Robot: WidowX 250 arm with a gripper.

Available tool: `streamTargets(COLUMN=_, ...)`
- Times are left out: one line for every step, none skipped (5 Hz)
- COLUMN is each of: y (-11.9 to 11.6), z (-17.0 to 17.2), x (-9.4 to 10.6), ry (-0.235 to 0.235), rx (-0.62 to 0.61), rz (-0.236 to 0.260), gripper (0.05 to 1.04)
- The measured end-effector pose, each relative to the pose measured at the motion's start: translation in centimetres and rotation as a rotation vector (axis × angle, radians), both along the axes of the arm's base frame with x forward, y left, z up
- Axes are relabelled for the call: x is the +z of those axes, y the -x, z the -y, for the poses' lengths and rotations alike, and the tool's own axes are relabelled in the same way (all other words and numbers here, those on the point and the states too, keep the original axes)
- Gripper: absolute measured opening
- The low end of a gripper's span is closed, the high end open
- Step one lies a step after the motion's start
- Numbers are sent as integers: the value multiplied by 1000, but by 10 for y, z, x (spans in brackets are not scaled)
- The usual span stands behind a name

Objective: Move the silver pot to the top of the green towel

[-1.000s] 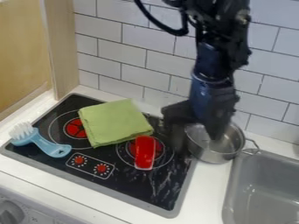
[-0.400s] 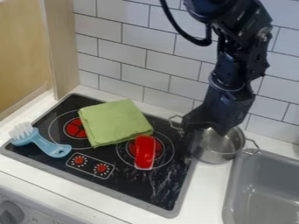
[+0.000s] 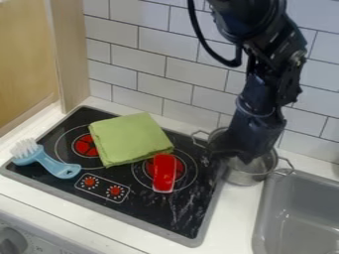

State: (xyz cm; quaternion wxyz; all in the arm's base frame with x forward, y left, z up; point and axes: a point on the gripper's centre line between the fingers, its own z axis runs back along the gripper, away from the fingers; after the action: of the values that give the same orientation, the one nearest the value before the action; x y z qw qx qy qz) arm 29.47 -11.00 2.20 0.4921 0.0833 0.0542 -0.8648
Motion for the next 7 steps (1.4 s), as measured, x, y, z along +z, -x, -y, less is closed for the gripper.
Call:
streamTargets(y=-5, z=1, x=-5, ry=-9, rx=0, rz=-1, gripper=998)
streamTargets(y=-13, z=8, x=-8, ry=39, rx=-48, rz=64, gripper=935)
streamTargets(y=-18, z=7, x=-15, ry=25, rx=-85, rz=82, gripper=621)
streamTargets(y=-13, z=2, x=-23, ry=-14, rx=-79, rz=47, gripper=322)
streamTargets(y=-16, z=3, x=-21, ry=-24, rx=-84, rz=50, gripper=160)
streamTargets(y=-16, z=4, x=-21, ry=-21, rx=-82, rz=48, gripper=85)
streamTargets(y=-16, z=5, x=-20, ry=-12, rx=-77, rz=51, gripper=68)
